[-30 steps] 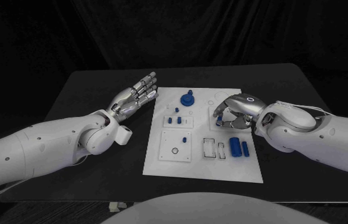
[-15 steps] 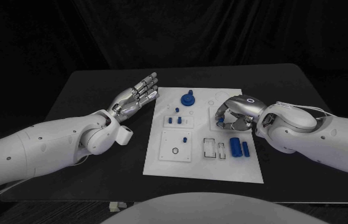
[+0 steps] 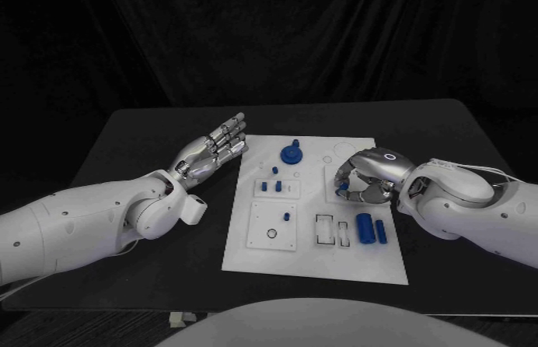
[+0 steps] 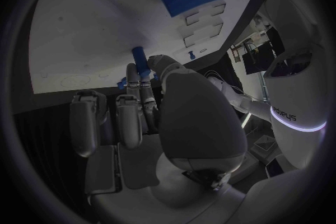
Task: Assemble the parts on the task board
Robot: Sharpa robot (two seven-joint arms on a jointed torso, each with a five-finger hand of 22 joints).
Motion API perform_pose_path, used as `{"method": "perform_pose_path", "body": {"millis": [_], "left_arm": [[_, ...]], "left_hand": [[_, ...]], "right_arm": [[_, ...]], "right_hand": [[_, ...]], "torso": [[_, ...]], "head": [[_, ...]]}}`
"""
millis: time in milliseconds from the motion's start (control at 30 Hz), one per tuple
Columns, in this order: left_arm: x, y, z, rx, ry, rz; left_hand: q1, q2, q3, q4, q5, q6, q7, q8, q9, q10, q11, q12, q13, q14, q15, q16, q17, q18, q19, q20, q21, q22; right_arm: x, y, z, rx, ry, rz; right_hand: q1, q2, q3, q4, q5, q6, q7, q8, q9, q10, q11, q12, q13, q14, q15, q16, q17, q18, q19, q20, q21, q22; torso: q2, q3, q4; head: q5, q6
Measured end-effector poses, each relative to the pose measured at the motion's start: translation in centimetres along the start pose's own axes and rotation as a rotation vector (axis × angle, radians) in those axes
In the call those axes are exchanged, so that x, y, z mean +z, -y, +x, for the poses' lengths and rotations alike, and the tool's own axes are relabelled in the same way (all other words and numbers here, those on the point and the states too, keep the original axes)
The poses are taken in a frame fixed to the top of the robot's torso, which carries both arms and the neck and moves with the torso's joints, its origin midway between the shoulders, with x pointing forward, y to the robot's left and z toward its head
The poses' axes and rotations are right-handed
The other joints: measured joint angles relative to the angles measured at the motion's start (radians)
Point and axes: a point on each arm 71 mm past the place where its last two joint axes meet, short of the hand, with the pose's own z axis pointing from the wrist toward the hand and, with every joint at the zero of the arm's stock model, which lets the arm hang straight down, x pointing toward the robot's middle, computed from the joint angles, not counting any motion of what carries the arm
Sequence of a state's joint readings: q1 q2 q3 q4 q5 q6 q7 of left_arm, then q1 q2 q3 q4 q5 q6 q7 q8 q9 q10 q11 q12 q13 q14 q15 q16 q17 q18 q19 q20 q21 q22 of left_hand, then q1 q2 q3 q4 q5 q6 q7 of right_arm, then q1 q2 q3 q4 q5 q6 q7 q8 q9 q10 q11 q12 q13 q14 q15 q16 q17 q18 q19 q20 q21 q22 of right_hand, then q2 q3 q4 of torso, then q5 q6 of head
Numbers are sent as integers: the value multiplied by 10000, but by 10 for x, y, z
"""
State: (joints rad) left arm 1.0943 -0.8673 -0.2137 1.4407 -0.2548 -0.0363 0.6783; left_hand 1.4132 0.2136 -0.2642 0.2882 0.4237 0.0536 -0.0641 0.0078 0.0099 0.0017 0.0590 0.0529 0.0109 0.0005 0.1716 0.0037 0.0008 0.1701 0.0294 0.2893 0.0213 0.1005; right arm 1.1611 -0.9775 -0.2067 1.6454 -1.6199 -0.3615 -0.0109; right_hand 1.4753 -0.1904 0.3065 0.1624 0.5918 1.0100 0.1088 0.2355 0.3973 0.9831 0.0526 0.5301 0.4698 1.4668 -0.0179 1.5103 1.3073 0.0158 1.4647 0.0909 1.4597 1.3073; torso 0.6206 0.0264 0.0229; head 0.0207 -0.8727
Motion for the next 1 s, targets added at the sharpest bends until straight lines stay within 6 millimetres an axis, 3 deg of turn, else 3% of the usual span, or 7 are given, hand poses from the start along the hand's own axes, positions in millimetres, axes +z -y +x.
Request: {"method": "perform_pose_path", "body": {"millis": [533, 733, 833, 1000], "left_arm": [[0, -2, 1, -54, -56, -22], [1, -2, 1, -55, -54, -31], [1, -3, 1, -55, -55, -32], [1, -3, 2, -59, -56, -35]], "left_hand": [[121, -39, 55, -56, 51, -34, 107, 0, -1, 0, 0, 0, 0, 0, 0, 0, 3, 1, 0, 0, 0, 9], [160, -1, 83, -28, 89, 3, 143, 0, -2, 0, 0, 0, 1, 0, 0, 0, 5, 0, 0, 0, 0, 8], [160, -1, 84, -28, 89, -34, 179, 0, -2, 0, 0, 0, 1, 0, -1, 0, 7, 0, 0, 0, 0, 8], [187, -29, 83, -28, 89, -30, 183, 0, -2, 0, 0, 0, 1, 0, -1, 0, 8, 0, 0, 0, 0, 8]], "right_arm": [[-5, -3, -4, 37, 148, -71], [-3, -11, -19, -70, 367, -311], [1, -17, -30, -176, 529, -502], [10, -39, -43, -255, 630, -1067]], "right_hand": [[14, 14, 97, -99, -167, -28, 28, 209, 249, -5, 9, 45, 55, 0, 0, -80, 0, 0, 0, 0, -115, 7], [13, 14, 123, -124, -167, -61, 60, 209, 276, -6, 11, 44, 50, 0, 0, -120, 0, 14, 0, 0, -178, 7], [13, 14, 136, -138, -206, -111, 110, 209, 300, -7, 12, 42, 46, 0, 0, -179, 0, 164, 0, 0, -253, 6], [12, 13, 179, -180, -207, -204, 130, 209, 331, -7, 13, 39, 46, 0, 0, -187, 0, 163, 0, 0, -310, 5]], "torso": [[-1, 0, 0], [-2, 0, -1], [-2, 0, -1], [-2, 1, -1]], "head": [[71, 0], [115, 0], [130, 0], [169, 0]]}}
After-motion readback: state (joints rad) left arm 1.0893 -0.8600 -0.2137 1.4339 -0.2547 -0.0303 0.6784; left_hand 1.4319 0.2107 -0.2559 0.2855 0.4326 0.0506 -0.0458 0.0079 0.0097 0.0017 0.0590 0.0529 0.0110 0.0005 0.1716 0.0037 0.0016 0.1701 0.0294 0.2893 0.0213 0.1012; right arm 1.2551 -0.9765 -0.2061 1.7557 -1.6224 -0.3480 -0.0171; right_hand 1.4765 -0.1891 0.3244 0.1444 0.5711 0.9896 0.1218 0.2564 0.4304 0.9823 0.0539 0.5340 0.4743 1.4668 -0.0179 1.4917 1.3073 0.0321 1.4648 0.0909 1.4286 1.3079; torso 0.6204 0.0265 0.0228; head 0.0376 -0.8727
